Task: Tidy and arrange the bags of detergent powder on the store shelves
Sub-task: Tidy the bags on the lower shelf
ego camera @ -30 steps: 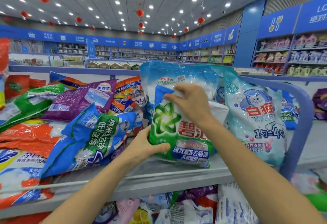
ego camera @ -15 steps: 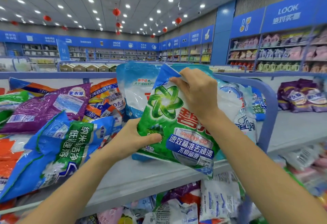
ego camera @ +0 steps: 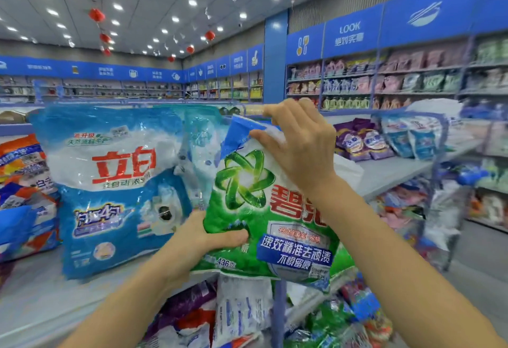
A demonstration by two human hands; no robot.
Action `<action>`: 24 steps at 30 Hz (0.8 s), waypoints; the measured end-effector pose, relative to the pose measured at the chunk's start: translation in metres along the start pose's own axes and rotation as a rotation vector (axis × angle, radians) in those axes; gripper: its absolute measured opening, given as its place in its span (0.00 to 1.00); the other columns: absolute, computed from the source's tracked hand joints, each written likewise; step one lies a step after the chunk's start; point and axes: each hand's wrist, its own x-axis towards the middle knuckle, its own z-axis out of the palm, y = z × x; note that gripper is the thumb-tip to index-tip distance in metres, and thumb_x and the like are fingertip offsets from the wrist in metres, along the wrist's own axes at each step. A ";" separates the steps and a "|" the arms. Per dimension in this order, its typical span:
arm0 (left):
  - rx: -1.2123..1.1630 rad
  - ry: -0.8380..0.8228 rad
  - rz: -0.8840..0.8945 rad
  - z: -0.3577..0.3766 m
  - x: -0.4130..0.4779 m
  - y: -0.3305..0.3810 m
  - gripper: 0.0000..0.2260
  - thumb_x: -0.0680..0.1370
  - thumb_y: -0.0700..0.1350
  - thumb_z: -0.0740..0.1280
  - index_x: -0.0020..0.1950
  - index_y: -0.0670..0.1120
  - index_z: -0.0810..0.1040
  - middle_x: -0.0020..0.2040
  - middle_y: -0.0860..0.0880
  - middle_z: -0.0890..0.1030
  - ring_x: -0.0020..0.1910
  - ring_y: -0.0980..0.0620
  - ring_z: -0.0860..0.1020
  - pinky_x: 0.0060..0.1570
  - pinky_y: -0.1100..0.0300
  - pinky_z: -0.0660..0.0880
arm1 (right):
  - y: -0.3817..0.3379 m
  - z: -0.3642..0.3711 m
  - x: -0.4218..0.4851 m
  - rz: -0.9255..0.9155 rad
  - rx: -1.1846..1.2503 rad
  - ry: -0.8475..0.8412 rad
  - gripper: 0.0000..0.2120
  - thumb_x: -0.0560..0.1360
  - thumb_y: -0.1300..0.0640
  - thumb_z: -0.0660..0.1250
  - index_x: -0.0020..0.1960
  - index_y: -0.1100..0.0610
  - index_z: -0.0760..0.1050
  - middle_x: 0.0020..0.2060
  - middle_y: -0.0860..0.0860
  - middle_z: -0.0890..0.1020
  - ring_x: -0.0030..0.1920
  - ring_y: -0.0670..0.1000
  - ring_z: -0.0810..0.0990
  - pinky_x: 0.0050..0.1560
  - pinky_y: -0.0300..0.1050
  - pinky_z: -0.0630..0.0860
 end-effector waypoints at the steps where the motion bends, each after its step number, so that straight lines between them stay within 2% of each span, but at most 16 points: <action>1: -0.039 -0.004 -0.013 0.019 0.008 -0.005 0.26 0.50 0.51 0.81 0.48 0.50 0.85 0.50 0.43 0.84 0.48 0.45 0.83 0.47 0.58 0.80 | 0.013 -0.015 -0.008 0.002 -0.021 0.007 0.08 0.74 0.53 0.68 0.45 0.58 0.74 0.34 0.52 0.78 0.38 0.48 0.68 0.36 0.38 0.64; 2: -0.074 -0.006 -0.026 0.039 0.015 -0.010 0.25 0.52 0.49 0.80 0.48 0.47 0.85 0.50 0.41 0.84 0.48 0.43 0.83 0.47 0.57 0.80 | 0.026 -0.032 -0.016 0.014 -0.033 0.012 0.06 0.74 0.57 0.68 0.46 0.57 0.73 0.35 0.53 0.78 0.38 0.49 0.69 0.37 0.39 0.65; 4: -0.118 0.000 -0.046 0.077 0.032 -0.020 0.28 0.50 0.51 0.81 0.49 0.47 0.85 0.50 0.41 0.84 0.48 0.43 0.83 0.48 0.53 0.79 | 0.052 -0.066 -0.038 0.070 -0.031 0.022 0.03 0.74 0.62 0.66 0.46 0.58 0.72 0.35 0.54 0.79 0.38 0.51 0.70 0.38 0.42 0.67; 5: -0.128 0.014 -0.055 0.096 0.040 -0.024 0.29 0.48 0.53 0.81 0.48 0.49 0.85 0.50 0.42 0.84 0.48 0.43 0.83 0.50 0.52 0.78 | 0.066 -0.084 -0.051 0.129 -0.026 0.016 0.01 0.74 0.63 0.65 0.45 0.60 0.74 0.36 0.54 0.79 0.38 0.51 0.71 0.38 0.43 0.68; 7: -0.163 0.051 -0.064 0.129 0.059 -0.032 0.31 0.45 0.56 0.82 0.46 0.50 0.85 0.49 0.43 0.84 0.47 0.44 0.83 0.48 0.53 0.78 | 0.097 -0.118 -0.086 0.314 -0.024 -0.023 0.04 0.73 0.62 0.64 0.46 0.62 0.75 0.40 0.54 0.78 0.41 0.50 0.72 0.41 0.41 0.68; 10: -0.220 0.105 -0.078 0.173 0.090 -0.043 0.35 0.40 0.56 0.83 0.45 0.47 0.86 0.48 0.41 0.84 0.45 0.43 0.84 0.44 0.55 0.79 | 0.146 -0.163 -0.139 0.714 0.145 -0.211 0.15 0.74 0.51 0.65 0.57 0.54 0.67 0.51 0.46 0.71 0.51 0.48 0.70 0.50 0.35 0.68; 12: -0.240 0.130 -0.095 0.199 0.111 -0.050 0.33 0.41 0.54 0.83 0.44 0.48 0.86 0.48 0.41 0.84 0.44 0.43 0.84 0.44 0.54 0.79 | 0.176 -0.183 -0.167 1.095 0.394 -0.383 0.24 0.72 0.40 0.66 0.62 0.48 0.61 0.58 0.48 0.70 0.55 0.47 0.72 0.53 0.35 0.71; 14: -0.269 0.149 -0.098 0.222 0.131 -0.057 0.33 0.40 0.52 0.83 0.44 0.45 0.85 0.48 0.41 0.84 0.44 0.42 0.84 0.41 0.54 0.80 | 0.202 -0.190 -0.195 1.525 0.707 -0.549 0.32 0.65 0.33 0.64 0.63 0.47 0.64 0.62 0.50 0.72 0.55 0.46 0.74 0.53 0.42 0.74; 15: -0.283 0.152 -0.105 0.233 0.140 -0.060 0.35 0.39 0.52 0.83 0.45 0.44 0.85 0.48 0.40 0.84 0.43 0.42 0.84 0.38 0.55 0.80 | 0.210 -0.192 -0.206 1.669 0.816 -0.604 0.38 0.62 0.29 0.65 0.65 0.49 0.67 0.64 0.49 0.73 0.57 0.47 0.75 0.56 0.48 0.74; 17: -0.318 0.147 -0.140 0.252 0.160 -0.066 0.35 0.42 0.50 0.84 0.48 0.41 0.84 0.47 0.39 0.84 0.42 0.41 0.84 0.34 0.55 0.80 | 0.228 -0.191 -0.240 1.771 0.960 -0.621 0.49 0.55 0.24 0.69 0.69 0.49 0.68 0.66 0.48 0.74 0.65 0.52 0.73 0.66 0.58 0.68; 18: -0.331 0.147 -0.154 0.260 0.171 -0.071 0.33 0.48 0.48 0.83 0.50 0.40 0.83 0.47 0.39 0.84 0.42 0.41 0.84 0.33 0.55 0.80 | 0.236 -0.190 -0.252 1.782 1.005 -0.575 0.50 0.55 0.25 0.71 0.70 0.50 0.68 0.65 0.49 0.75 0.66 0.53 0.73 0.68 0.59 0.66; 19: -0.342 0.156 -0.162 0.268 0.180 -0.075 0.30 0.53 0.45 0.81 0.52 0.39 0.81 0.47 0.38 0.84 0.41 0.41 0.84 0.33 0.55 0.80 | 0.241 -0.190 -0.255 1.791 1.022 -0.536 0.47 0.57 0.28 0.72 0.69 0.52 0.69 0.63 0.50 0.77 0.64 0.52 0.74 0.67 0.58 0.68; 20: -0.342 0.162 -0.153 0.274 0.190 -0.078 0.29 0.54 0.45 0.81 0.53 0.39 0.81 0.47 0.38 0.84 0.42 0.41 0.84 0.34 0.55 0.80 | 0.248 -0.189 -0.256 1.801 1.026 -0.507 0.39 0.62 0.32 0.71 0.65 0.53 0.72 0.59 0.49 0.80 0.60 0.50 0.78 0.63 0.54 0.72; 22: -0.307 0.179 -0.135 0.284 0.212 -0.086 0.33 0.50 0.50 0.83 0.52 0.40 0.81 0.47 0.40 0.84 0.42 0.42 0.84 0.35 0.57 0.80 | 0.270 -0.184 -0.266 1.761 0.990 -0.475 0.14 0.73 0.42 0.64 0.54 0.49 0.75 0.50 0.44 0.82 0.50 0.42 0.81 0.53 0.41 0.76; 23: -0.309 0.194 -0.143 0.287 0.223 -0.089 0.32 0.52 0.52 0.82 0.52 0.40 0.80 0.45 0.41 0.85 0.41 0.43 0.84 0.35 0.58 0.80 | 0.282 -0.178 -0.271 1.733 0.973 -0.473 0.07 0.76 0.45 0.61 0.50 0.46 0.74 0.48 0.42 0.82 0.48 0.39 0.80 0.51 0.38 0.75; 24: -0.313 0.212 -0.146 0.288 0.235 -0.093 0.29 0.57 0.51 0.79 0.53 0.40 0.80 0.44 0.42 0.85 0.40 0.45 0.84 0.35 0.59 0.80 | 0.294 -0.170 -0.276 1.713 0.958 -0.489 0.05 0.77 0.45 0.60 0.49 0.45 0.73 0.50 0.43 0.81 0.49 0.40 0.79 0.53 0.40 0.75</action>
